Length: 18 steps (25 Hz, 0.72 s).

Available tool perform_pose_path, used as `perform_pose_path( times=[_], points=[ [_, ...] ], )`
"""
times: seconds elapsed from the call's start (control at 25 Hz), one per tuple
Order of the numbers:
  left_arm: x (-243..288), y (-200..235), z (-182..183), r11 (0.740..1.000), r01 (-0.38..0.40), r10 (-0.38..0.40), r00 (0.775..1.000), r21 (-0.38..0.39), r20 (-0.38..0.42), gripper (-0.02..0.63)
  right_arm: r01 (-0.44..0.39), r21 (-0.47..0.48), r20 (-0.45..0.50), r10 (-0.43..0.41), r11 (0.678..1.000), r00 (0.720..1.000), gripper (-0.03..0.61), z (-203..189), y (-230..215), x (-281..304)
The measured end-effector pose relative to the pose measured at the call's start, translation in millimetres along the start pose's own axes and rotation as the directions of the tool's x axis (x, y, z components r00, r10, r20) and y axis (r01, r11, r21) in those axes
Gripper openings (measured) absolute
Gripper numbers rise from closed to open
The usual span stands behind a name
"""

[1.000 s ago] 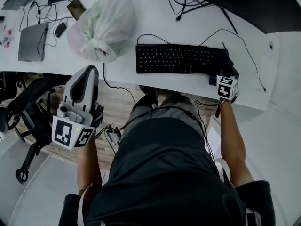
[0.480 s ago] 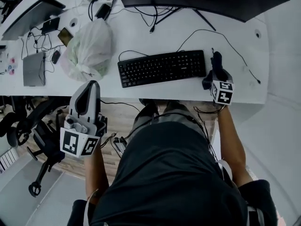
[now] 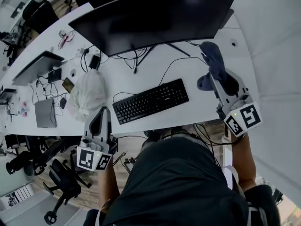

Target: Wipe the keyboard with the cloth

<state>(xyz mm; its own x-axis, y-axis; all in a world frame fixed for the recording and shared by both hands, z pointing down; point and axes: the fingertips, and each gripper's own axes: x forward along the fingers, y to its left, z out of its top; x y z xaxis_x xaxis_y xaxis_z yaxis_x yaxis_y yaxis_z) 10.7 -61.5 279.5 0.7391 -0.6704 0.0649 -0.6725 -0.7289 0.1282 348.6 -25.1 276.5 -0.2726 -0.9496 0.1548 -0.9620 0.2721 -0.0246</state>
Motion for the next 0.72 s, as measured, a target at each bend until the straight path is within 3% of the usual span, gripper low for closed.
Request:
perform_pose_path(
  times=[0.16,0.44,0.72],
  points=[
    [19.1,-18.1,2.1,1.000,0.020,-0.020,1.000,0.005,0.016,0.005,-0.038,-0.114,0.020,0.041,0.993,0.999,0.080,29.4,6.6,-18.5],
    [39.5,-46.9,-0.8,0.999,0.039,-0.039,0.999,-0.002,0.015,0.005,-0.060,-0.121,0.038,0.065,0.991,0.997,0.080,46.2,2.3,-43.5],
    [43.5,-60.5,-8.3,0.999,0.044,-0.044,0.999,-0.009,0.011,0.005,-0.076,-0.101,0.029,0.080,0.992,0.996,0.080,36.6,0.3,-47.8]
  ],
)
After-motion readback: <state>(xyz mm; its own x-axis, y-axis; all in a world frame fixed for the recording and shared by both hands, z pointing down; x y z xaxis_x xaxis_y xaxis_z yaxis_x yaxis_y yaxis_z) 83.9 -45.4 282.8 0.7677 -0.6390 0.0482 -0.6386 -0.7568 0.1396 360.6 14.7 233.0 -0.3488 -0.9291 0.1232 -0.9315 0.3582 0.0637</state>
